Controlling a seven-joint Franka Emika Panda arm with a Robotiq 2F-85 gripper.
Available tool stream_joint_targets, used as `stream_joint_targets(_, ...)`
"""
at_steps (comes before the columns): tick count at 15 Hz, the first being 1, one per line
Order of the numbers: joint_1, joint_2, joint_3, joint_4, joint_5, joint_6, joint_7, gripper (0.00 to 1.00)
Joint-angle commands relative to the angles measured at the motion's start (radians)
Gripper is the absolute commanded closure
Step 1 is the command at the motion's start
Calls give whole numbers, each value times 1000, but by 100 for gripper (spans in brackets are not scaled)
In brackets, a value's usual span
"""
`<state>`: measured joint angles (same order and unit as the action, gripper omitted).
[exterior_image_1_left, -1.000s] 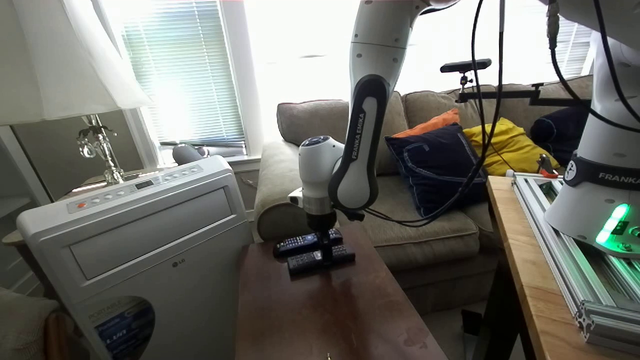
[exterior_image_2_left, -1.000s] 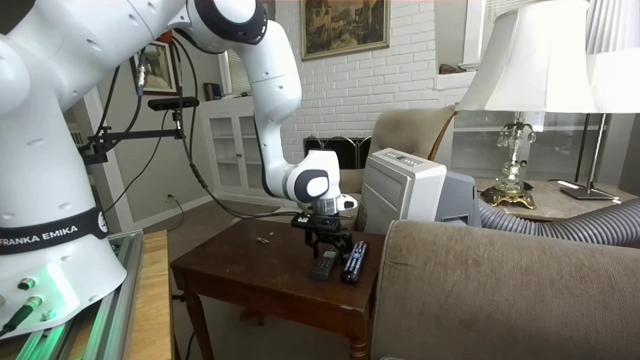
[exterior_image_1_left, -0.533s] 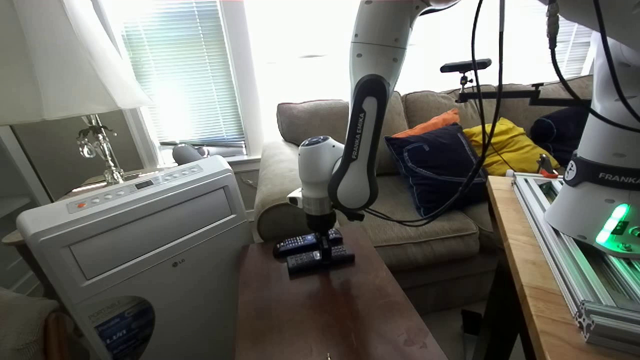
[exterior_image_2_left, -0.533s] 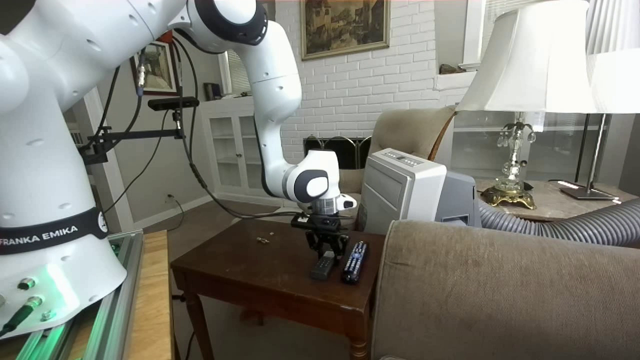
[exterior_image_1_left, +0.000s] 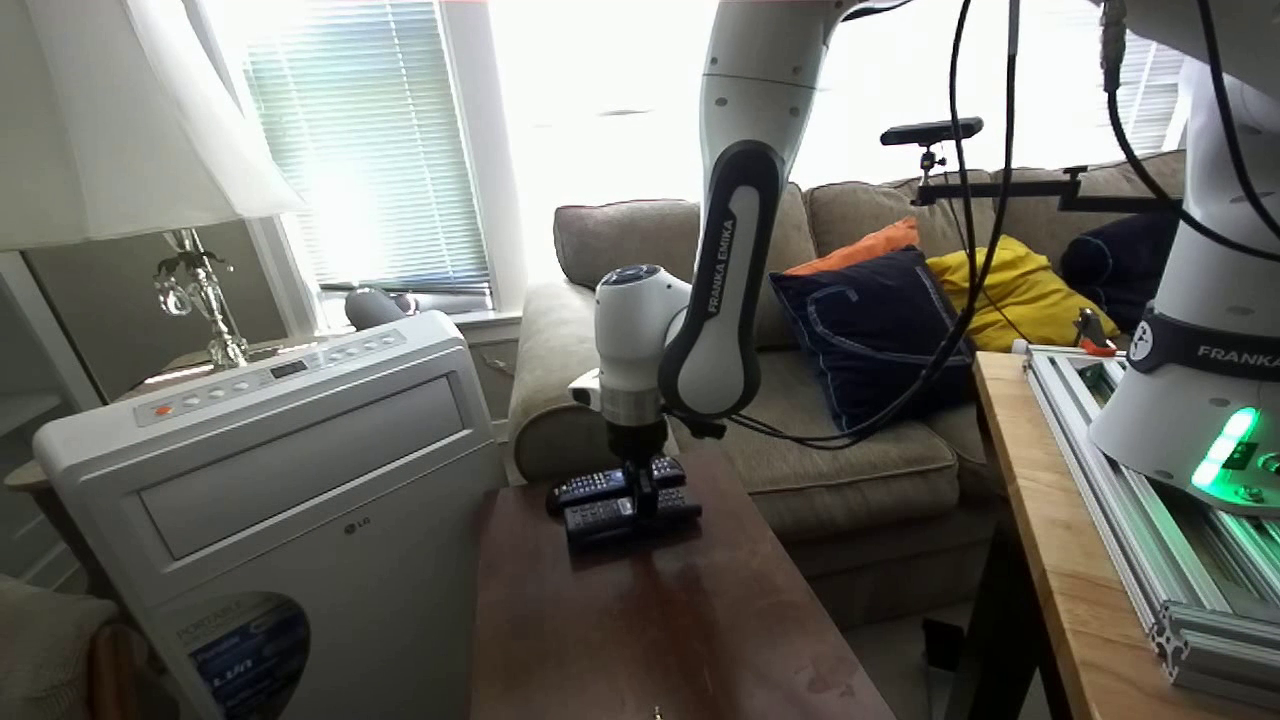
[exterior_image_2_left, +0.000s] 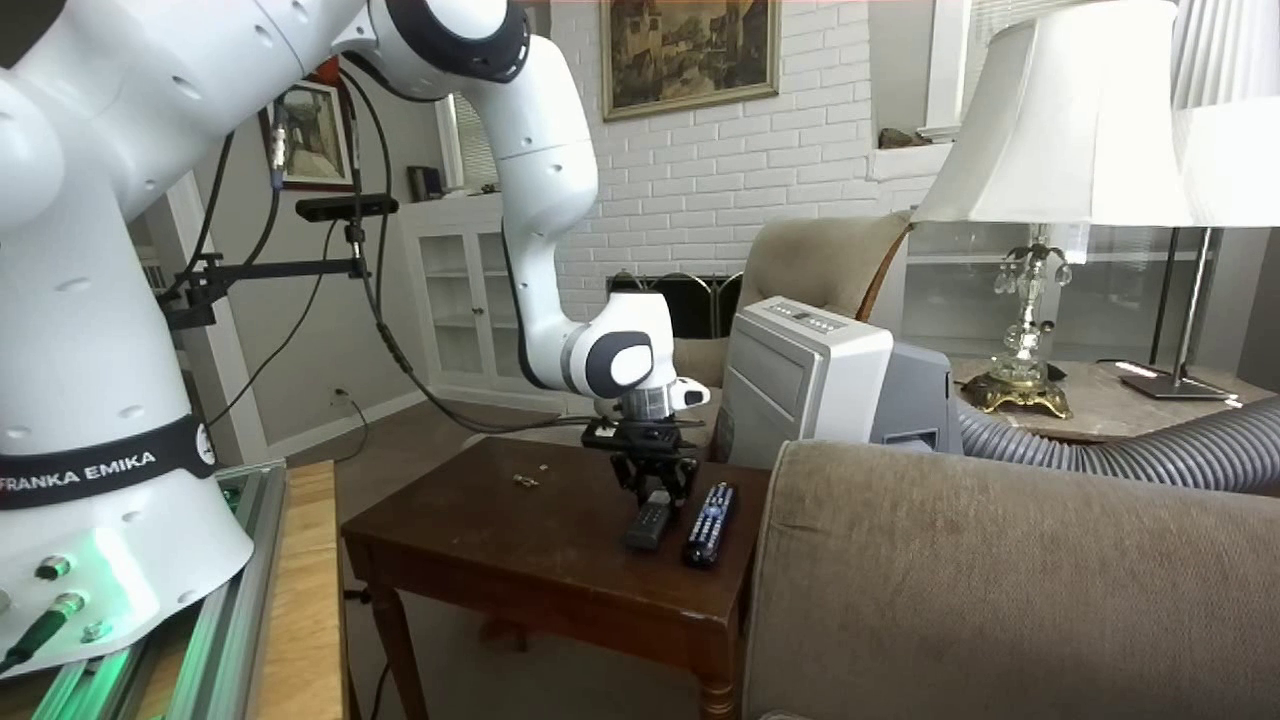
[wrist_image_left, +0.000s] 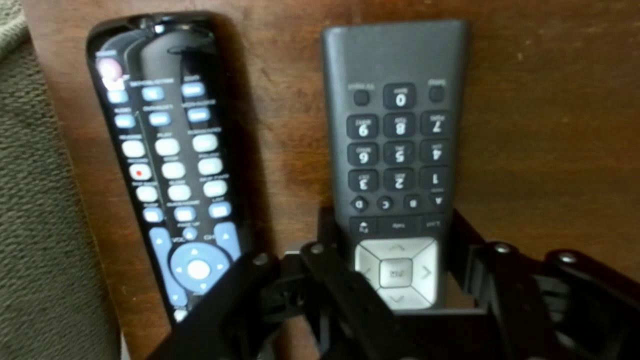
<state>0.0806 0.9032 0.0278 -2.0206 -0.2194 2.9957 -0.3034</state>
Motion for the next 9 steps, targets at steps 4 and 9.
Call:
stream_joint_targets(4, -82, -253, -4, -131, -14, 18, 3, 71)
stream_joint_targets(9, -118, -319, -53, -51, 15, -9, 52, 71)
